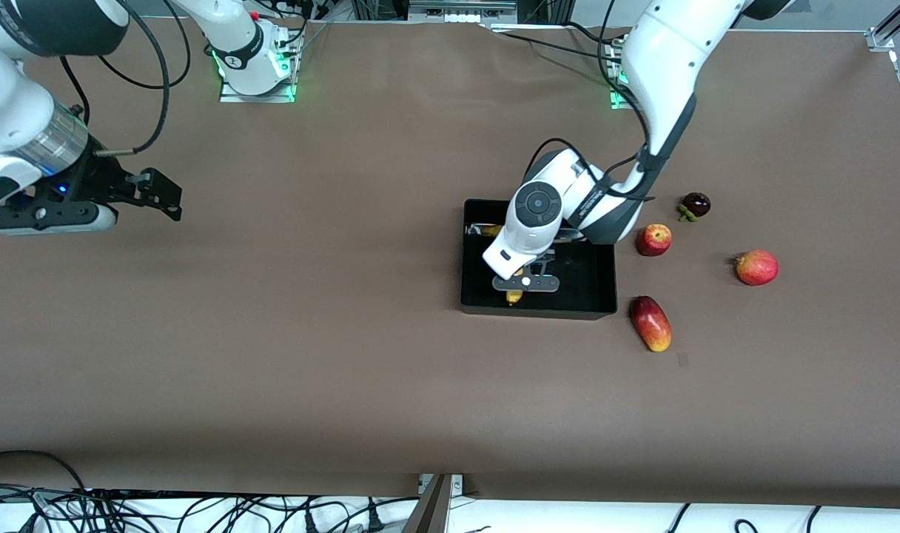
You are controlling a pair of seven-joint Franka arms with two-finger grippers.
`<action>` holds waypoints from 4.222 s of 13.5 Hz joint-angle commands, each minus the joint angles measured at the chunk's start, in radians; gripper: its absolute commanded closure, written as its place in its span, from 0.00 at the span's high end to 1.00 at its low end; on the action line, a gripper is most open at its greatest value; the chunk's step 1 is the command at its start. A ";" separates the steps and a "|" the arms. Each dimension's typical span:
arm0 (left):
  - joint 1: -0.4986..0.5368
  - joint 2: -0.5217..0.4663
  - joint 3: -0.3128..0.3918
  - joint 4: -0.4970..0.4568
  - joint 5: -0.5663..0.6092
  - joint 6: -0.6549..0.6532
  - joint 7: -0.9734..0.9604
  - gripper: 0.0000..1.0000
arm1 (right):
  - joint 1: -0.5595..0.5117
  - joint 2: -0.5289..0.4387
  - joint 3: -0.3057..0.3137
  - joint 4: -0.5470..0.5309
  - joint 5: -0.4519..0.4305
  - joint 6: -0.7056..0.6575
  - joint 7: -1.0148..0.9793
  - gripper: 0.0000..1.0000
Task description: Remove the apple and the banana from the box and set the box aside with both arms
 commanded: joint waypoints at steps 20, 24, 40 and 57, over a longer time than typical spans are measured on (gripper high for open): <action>0.665 -0.124 0.007 -0.285 0.160 0.181 0.734 0.00 | 0.614 0.563 0.008 0.112 0.075 0.517 0.791 1.00; 0.665 -0.101 0.007 -0.288 0.188 0.207 0.736 0.00 | 0.669 0.612 0.002 0.115 0.063 0.591 0.865 0.96; 0.646 -0.302 -0.225 0.239 0.070 -0.708 0.725 1.00 | 0.522 0.507 -0.020 0.109 0.043 0.423 0.565 0.00; 0.353 -0.637 0.223 0.014 -0.134 -0.558 0.823 1.00 | 0.007 0.235 -0.283 -0.420 0.222 0.476 -0.471 0.00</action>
